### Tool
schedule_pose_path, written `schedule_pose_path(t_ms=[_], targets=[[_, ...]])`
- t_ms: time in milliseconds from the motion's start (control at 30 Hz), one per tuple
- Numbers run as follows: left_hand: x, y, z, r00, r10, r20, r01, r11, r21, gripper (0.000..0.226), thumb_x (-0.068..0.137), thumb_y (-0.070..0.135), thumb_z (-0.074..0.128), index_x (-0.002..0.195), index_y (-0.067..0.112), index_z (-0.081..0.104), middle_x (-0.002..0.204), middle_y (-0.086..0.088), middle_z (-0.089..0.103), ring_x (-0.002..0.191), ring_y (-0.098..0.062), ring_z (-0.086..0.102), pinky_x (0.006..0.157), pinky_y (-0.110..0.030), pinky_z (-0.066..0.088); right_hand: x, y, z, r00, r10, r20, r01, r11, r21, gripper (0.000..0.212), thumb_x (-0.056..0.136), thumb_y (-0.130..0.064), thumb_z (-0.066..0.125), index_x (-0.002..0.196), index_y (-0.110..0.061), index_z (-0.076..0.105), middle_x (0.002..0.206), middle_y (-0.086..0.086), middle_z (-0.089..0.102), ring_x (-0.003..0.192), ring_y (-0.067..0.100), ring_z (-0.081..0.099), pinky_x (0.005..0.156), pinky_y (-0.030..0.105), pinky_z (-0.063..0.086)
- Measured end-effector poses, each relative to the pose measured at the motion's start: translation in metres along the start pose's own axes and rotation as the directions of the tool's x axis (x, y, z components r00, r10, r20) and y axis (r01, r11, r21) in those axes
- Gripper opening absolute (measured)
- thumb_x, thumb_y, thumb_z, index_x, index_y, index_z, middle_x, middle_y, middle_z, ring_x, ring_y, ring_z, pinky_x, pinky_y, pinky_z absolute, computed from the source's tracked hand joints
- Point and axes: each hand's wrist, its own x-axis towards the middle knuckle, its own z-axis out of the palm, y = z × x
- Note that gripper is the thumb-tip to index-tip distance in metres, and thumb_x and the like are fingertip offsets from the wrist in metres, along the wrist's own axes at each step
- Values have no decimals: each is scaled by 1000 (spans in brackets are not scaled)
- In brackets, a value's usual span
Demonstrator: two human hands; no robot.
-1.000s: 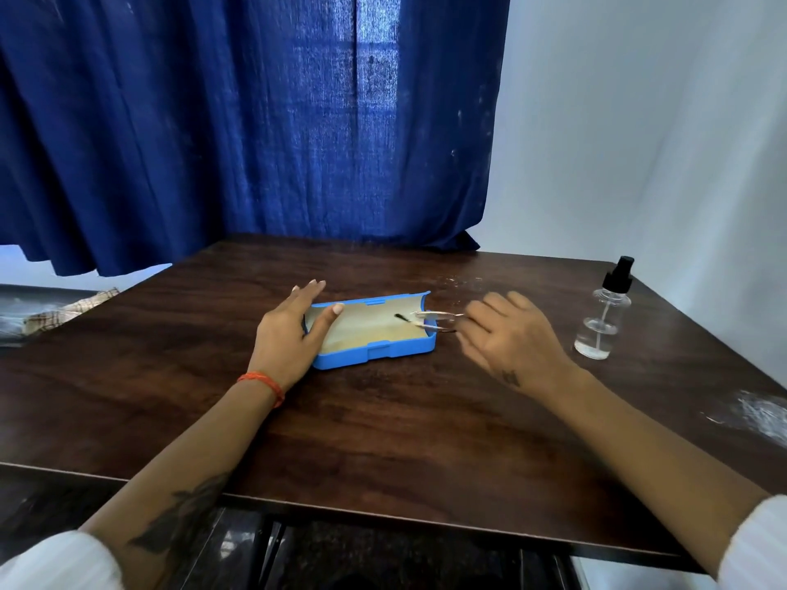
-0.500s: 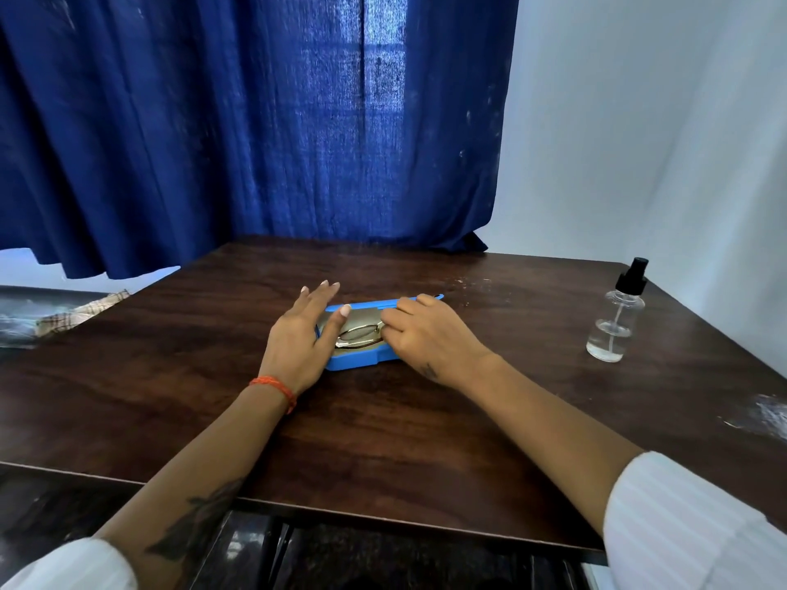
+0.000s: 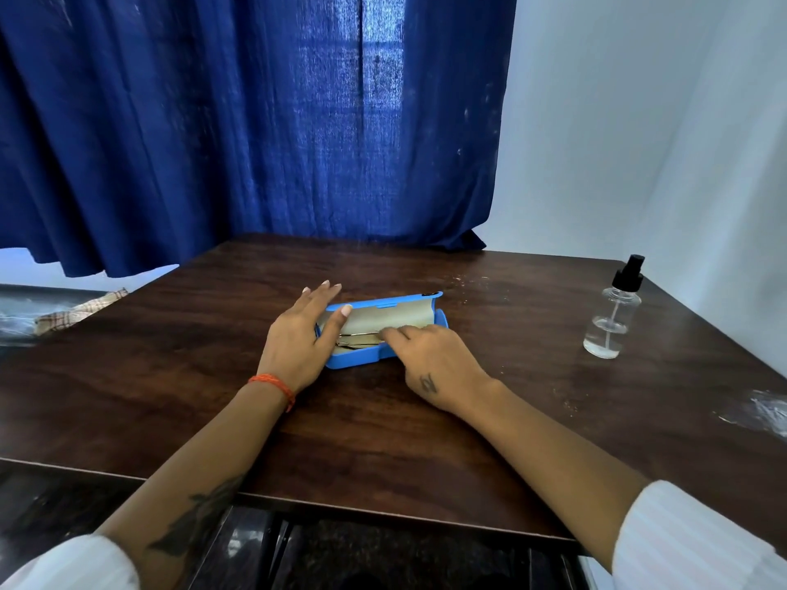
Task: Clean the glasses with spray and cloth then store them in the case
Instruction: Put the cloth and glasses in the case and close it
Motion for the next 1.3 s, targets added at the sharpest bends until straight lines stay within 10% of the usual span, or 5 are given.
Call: schedule_pose_path(t_ms=[367,600,767,1133,1300], targets=[[-5,-1,-2,998,66,17,-65,996,-54,36,90,30,52,125,24,55,141,-8,45,137,-25,30,112,-38,26,-9,9,-16,860,285,-424,-112,915,389,24,79,-3,58,95,-16,71,95,-2,73,88,12,67,77,31,56],[-7,-3,-1,997,80,3,-79,984,-162,28,89,30,56,114,20,63,132,-5,55,132,-19,38,109,-27,27,3,24,-12,968,143,207,-163,983,85,55,92,-58,20,144,-43,13,157,-5,3,144,21,-5,111,55,-1],[-6,-9,2,983,180,37,-175,978,-111,33,82,23,60,115,18,63,127,-4,59,125,-16,48,109,-32,35,-12,24,0,951,105,290,-129,989,65,67,81,-72,7,143,-46,-1,157,-6,4,144,24,-2,113,53,-3],[-4,-19,14,919,205,336,-258,958,122,67,84,49,41,140,37,5,151,16,-6,138,-22,-20,110,-34,0,-18,19,3,918,100,383,-146,985,93,67,70,-73,-5,132,-50,-18,155,-6,-17,139,23,-25,110,52,-20],[-4,-16,13,906,163,391,-237,960,148,72,83,46,50,140,43,6,154,15,-7,139,-24,-23,114,-42,1,-20,17,3,923,98,372,-156,979,129,70,71,-75,-2,134,-49,-15,156,-6,-16,139,23,-24,111,52,-17]])
